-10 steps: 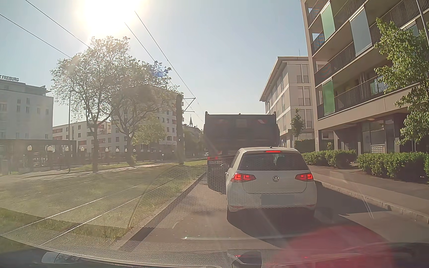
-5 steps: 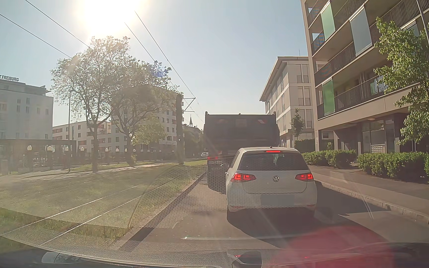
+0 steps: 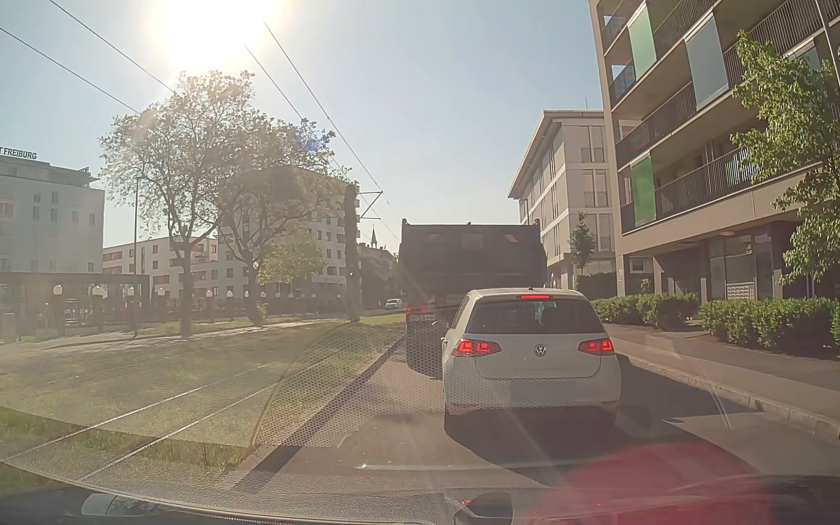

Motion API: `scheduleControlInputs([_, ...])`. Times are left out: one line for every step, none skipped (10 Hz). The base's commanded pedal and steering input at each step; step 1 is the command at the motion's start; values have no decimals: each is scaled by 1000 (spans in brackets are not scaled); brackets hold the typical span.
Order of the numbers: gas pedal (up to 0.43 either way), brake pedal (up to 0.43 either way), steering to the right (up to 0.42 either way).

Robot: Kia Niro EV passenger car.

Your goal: Follow the waypoints while adhering to traffic rules and regulations

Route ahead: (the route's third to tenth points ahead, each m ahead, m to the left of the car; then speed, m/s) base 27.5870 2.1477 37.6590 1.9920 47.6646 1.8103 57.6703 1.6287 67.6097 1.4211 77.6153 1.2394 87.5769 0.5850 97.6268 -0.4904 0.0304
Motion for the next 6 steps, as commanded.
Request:
scheduleControlInputs([0, 134, 32])
scheduleControlInputs([0, 134, 32])
scheduleControlInputs([0, 128, 32])
scheduleControlInputs([0, 134, 32])
scheduleControlInputs([0, 134, 32])
scheduleControlInputs([0, 128, 32])
